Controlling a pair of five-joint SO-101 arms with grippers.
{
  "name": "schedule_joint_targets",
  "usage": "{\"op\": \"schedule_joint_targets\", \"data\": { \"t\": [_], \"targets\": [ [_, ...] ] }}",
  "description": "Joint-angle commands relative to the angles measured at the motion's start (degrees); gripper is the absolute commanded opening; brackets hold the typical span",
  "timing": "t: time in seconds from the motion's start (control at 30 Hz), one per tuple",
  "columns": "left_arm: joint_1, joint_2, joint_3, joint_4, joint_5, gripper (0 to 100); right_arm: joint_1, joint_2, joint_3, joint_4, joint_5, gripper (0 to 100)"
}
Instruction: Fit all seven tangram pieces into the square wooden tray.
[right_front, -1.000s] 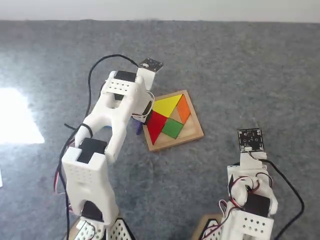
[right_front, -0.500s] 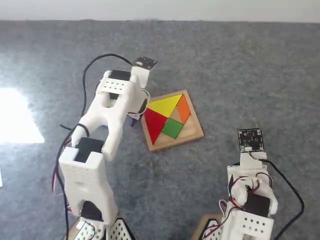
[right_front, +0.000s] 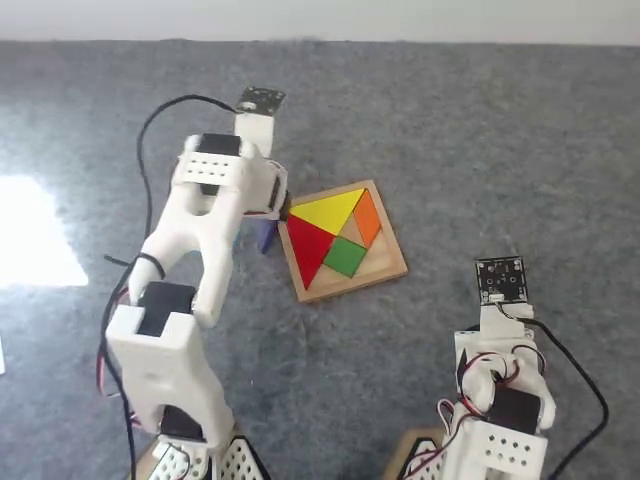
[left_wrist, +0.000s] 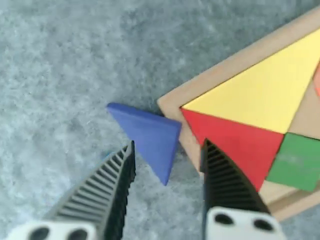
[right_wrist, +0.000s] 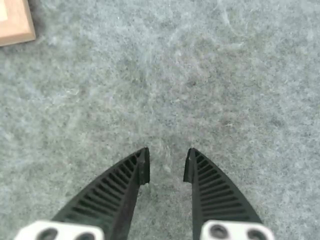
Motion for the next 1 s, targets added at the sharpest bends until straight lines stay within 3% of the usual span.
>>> {"op": "schedule_joint_targets", "data": {
  "t": [0.0,0.2,0.6,0.97],
  "targets": [
    [2.29,2.46,-3.12,-1.85,1.93,23,-0.57,-0.48,0.97,-0.22,0.7,13.6],
    [-0.7,7.47,-4.79,-1.49,1.49,23,-0.57,-0.48,0.97,-0.22,0.7,13.7],
    [-5.8,3.52,-4.18,1.85,-3.87,23,-0.57,-0.48,0.97,-0.31,0.7,13.7],
    [-7.65,3.6,-1.63,-4.57,-0.79,23,-0.57,-0.48,0.97,-0.22,0.7,13.6]
  ]
}}
